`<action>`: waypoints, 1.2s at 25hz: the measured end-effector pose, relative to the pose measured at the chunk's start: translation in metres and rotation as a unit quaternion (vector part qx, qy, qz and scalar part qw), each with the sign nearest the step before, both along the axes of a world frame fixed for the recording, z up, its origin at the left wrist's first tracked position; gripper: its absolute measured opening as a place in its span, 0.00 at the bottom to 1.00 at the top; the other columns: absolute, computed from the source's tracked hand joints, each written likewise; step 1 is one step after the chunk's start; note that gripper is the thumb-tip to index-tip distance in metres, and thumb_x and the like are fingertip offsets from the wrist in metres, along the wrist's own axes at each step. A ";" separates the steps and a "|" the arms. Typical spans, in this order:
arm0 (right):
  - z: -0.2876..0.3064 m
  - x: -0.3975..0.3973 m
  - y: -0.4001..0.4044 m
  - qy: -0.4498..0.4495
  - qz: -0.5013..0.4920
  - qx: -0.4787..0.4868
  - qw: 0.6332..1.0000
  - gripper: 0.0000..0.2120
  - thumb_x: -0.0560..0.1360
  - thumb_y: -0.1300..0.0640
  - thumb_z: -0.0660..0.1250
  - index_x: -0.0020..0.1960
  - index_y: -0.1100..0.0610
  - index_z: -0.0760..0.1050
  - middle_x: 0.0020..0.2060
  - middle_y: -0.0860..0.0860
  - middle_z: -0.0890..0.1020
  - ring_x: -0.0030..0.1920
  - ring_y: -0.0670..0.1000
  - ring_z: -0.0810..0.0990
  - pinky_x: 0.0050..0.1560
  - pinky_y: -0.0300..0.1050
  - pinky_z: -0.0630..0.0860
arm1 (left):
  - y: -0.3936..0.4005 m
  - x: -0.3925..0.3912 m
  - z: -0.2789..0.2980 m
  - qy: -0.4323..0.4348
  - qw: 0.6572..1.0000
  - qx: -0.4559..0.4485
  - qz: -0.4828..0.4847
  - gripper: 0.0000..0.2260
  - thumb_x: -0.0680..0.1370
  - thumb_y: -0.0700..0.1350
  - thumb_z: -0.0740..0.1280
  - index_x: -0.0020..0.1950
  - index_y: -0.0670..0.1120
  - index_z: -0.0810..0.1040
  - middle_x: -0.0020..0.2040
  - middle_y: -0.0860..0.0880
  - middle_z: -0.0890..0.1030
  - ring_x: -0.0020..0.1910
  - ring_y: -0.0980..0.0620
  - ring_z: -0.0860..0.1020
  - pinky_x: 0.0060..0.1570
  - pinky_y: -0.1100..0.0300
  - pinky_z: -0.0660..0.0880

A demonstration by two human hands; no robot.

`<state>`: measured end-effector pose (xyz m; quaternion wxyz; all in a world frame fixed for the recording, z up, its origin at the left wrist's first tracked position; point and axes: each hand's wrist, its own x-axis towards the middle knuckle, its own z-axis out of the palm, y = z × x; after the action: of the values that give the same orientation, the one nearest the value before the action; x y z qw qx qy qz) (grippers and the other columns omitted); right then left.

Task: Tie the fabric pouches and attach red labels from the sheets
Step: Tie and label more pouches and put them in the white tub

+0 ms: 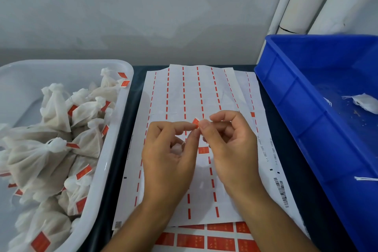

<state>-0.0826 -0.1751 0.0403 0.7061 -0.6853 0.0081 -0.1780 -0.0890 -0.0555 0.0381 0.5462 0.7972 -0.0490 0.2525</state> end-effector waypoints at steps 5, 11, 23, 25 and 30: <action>-0.001 -0.001 -0.001 -0.014 0.006 -0.018 1.000 0.10 0.73 0.45 0.73 0.51 0.47 0.79 0.43 0.43 0.87 0.47 0.47 0.87 0.44 0.35 0.82 | 0.003 0.001 -0.005 -0.030 0.999 0.024 0.031 0.06 0.75 0.45 0.75 0.52 0.51 0.85 0.45 0.54 0.77 0.43 0.58 0.78 0.38 0.74 0.74; -0.003 0.005 -0.008 0.005 0.029 -0.068 0.997 0.13 0.74 0.45 0.74 0.57 0.45 0.78 0.50 0.38 0.85 0.50 0.43 0.86 0.46 0.33 0.81 | 0.005 0.006 -0.004 0.012 1.000 0.001 0.020 0.04 0.77 0.48 0.71 0.50 0.57 0.80 0.47 0.59 0.77 0.48 0.61 0.78 0.42 0.76 0.74; -0.002 0.011 -0.018 -0.003 0.110 -0.116 0.987 0.04 0.81 0.50 0.70 0.54 0.46 0.83 0.42 0.42 0.86 0.43 0.48 0.87 0.44 0.38 0.83 | 0.006 0.007 -0.006 0.098 0.992 -0.058 -0.050 0.08 0.77 0.59 0.65 0.47 0.58 0.80 0.46 0.58 0.80 0.47 0.53 0.81 0.45 0.57 0.82; -0.002 0.011 -0.020 0.007 0.121 -0.122 0.985 0.07 0.80 0.48 0.69 0.55 0.46 0.83 0.42 0.42 0.86 0.43 0.48 0.87 0.43 0.37 0.82 | 0.005 0.007 -0.006 0.110 0.991 -0.066 -0.048 0.08 0.77 0.58 0.66 0.47 0.57 0.80 0.45 0.59 0.79 0.46 0.53 0.80 0.46 0.56 0.82; -0.001 0.009 -0.019 -0.036 0.089 -0.174 0.980 0.05 0.79 0.46 0.68 0.50 0.44 0.82 0.42 0.41 0.85 0.43 0.48 0.86 0.41 0.36 0.82 | 0.003 0.007 -0.005 0.135 0.985 -0.086 -0.067 0.02 0.81 0.52 0.68 0.50 0.56 0.80 0.47 0.55 0.81 0.47 0.51 0.81 0.46 0.51 0.82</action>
<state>-0.0733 -0.1943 0.0397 0.5891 -0.7886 -0.1093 -0.1382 -0.0824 -0.0521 0.0333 0.6303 0.7687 -0.0061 0.1087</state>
